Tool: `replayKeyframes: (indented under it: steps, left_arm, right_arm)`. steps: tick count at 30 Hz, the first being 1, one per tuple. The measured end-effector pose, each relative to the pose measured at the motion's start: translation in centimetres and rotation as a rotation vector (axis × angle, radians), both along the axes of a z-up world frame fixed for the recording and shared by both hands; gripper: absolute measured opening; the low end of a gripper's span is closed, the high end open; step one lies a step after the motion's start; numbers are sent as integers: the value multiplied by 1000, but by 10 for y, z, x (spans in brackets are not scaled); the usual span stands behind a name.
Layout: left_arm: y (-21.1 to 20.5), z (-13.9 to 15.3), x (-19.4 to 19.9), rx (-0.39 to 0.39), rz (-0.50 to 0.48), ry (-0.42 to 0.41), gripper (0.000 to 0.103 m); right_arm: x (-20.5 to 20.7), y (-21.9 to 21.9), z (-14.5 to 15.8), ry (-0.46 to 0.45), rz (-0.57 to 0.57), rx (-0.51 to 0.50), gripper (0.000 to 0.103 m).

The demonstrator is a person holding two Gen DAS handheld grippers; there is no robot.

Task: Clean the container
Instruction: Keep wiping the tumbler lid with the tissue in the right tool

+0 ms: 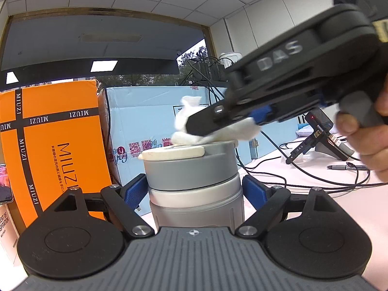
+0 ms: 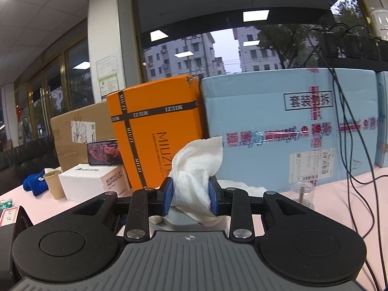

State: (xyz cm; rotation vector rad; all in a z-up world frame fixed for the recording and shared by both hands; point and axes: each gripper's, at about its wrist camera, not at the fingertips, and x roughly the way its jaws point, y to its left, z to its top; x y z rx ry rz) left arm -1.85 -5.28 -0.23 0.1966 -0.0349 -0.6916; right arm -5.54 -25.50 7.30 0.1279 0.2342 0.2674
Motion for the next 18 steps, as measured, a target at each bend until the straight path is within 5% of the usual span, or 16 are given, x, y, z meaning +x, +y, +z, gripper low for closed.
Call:
replayKeyframes:
  steps: [11, 18]
  left_arm:
    - [2, 0, 2, -12, 3, 13, 83]
    - [-1, -1, 3, -3, 1, 5, 83]
  right_arm:
    - [-10, 2, -5, -23, 88, 51, 29]
    - [11, -8, -5, -36, 96, -1, 29]
